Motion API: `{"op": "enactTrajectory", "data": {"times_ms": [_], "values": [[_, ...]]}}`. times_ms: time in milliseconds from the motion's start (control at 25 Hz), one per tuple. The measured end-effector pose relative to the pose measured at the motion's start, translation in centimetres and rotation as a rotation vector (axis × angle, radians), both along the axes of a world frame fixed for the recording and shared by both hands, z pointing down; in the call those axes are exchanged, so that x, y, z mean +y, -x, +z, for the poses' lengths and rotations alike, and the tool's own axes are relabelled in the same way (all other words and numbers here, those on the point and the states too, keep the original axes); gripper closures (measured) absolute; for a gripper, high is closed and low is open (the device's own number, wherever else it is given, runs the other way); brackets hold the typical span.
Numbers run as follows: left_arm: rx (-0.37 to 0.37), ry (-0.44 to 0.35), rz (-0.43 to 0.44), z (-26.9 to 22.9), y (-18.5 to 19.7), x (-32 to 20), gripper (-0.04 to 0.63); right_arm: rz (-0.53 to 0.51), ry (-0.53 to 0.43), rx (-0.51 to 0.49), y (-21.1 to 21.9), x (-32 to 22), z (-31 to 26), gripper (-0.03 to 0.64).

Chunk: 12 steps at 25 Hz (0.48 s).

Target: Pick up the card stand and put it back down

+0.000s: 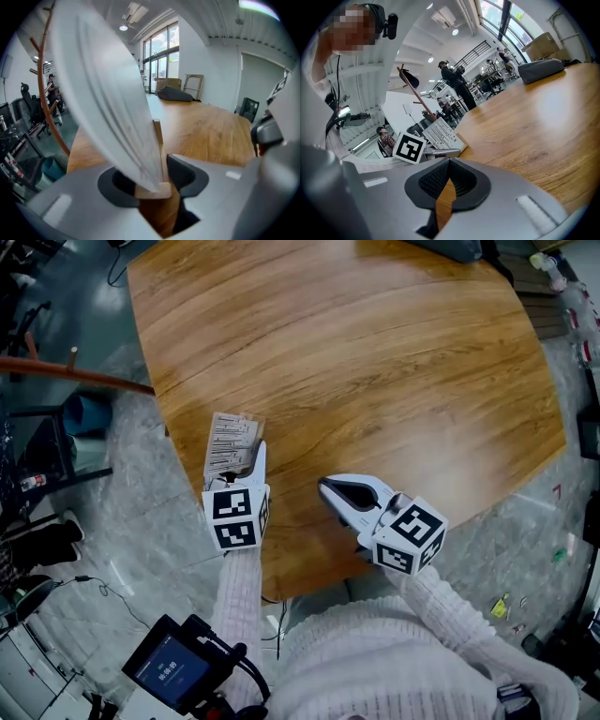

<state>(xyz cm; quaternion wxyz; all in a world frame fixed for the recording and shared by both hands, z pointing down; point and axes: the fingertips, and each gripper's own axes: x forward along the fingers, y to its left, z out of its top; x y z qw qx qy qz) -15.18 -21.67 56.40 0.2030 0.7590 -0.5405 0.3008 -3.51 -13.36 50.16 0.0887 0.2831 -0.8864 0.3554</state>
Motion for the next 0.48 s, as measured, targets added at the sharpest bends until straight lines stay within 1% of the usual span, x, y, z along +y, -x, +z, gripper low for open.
{"op": "enactTrajectory", "data": {"times_ms": [80, 200, 400, 480], "values": [[0.02, -0.008, -0.012, -0.4, 0.1, 0.1, 0.407, -0.001, -0.006, 0.001, 0.0, 0.0, -0.2, 0.617], [0.043, -0.044, -0.015, -1.9, -0.1, 0.1, 0.407, -0.006, -0.02, 0.0, 0.0, 0.1, -0.7, 0.617], [0.105, -0.109, -0.01, -6.2, -0.9, 0.5, 0.407, -0.016, -0.071, -0.013, 0.0, 0.1, -2.9, 0.617], [0.122, -0.121, -0.006, -7.9, -1.2, 1.4, 0.407, -0.018, -0.077, -0.021, -0.1, 0.7, -4.0, 0.617]]}}
